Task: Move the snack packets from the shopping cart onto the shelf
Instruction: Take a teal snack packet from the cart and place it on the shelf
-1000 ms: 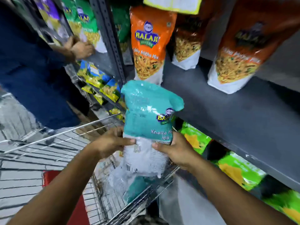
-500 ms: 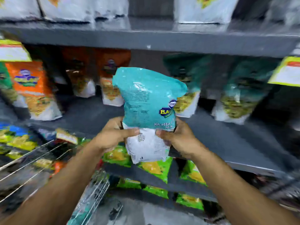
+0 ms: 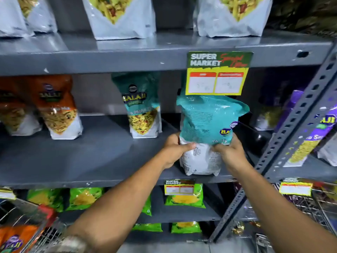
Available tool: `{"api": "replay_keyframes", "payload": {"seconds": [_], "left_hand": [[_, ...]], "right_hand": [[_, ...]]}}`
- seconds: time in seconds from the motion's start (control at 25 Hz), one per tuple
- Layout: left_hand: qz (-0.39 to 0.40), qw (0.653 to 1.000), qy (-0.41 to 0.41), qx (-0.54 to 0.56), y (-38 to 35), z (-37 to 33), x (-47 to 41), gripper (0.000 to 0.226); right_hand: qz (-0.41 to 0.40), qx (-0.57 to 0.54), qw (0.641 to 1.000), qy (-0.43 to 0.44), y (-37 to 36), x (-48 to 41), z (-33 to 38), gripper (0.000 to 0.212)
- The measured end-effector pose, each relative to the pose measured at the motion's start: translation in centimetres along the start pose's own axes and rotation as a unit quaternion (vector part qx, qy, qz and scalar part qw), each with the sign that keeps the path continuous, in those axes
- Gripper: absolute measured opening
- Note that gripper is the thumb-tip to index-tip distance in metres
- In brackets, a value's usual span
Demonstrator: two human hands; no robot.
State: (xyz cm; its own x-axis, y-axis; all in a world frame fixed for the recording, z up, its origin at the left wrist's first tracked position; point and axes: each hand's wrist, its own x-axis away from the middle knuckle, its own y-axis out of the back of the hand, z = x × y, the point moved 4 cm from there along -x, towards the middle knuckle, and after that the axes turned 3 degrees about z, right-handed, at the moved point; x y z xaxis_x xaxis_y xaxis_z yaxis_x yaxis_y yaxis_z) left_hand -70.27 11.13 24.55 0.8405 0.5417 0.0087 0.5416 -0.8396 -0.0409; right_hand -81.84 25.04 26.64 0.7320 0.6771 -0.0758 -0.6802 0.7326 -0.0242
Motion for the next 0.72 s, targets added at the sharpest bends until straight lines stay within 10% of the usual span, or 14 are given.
{"api": "replay_keyframes", "payload": {"seconds": [0.72], "left_hand": [[-0.027,0.999,0.001,0.028,-1.5,0.5,-0.4,0.030]], "right_hand": [[-0.028,0.075,0.997,0.024,1.6,-0.7,-0.9,0.068]]}}
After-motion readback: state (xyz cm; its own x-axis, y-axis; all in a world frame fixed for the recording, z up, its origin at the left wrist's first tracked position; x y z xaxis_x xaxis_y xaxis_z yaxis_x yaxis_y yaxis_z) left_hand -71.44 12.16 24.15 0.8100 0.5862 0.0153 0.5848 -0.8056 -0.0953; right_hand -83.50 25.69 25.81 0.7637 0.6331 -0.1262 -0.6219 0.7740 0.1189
